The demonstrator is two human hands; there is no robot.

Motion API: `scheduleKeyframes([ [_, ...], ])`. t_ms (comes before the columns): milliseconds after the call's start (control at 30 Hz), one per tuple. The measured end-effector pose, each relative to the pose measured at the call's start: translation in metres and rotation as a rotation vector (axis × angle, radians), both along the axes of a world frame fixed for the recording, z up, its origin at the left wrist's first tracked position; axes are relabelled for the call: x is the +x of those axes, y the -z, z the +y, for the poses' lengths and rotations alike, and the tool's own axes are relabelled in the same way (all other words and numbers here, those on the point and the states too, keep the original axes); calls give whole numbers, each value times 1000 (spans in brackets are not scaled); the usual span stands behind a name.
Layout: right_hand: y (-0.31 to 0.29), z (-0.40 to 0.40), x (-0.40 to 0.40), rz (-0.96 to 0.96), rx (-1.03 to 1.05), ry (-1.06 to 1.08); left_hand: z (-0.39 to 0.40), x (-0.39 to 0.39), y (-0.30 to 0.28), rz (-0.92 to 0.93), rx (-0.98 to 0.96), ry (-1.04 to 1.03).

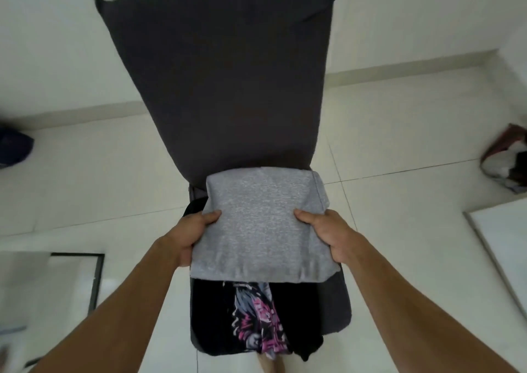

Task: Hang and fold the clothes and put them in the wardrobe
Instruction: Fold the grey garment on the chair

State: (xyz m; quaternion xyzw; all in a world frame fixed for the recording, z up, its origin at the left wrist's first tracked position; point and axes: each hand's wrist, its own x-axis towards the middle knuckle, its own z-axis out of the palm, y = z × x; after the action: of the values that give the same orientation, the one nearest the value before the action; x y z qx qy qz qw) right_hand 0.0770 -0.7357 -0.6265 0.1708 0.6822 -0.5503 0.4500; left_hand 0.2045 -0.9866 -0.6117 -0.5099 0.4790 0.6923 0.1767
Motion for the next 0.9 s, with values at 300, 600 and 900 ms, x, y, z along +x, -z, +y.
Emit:
scheduleKeyframes([
  [300, -162, 176, 73, 197, -37, 271, 157, 1, -157, 227, -113, 275],
  [600, -300, 460, 267, 368, 43, 700, 439, 68, -277, 496, -120, 775],
  [900, -374, 681, 477, 453, 158, 1207, 722, 157, -335, 675, 60, 1243],
])
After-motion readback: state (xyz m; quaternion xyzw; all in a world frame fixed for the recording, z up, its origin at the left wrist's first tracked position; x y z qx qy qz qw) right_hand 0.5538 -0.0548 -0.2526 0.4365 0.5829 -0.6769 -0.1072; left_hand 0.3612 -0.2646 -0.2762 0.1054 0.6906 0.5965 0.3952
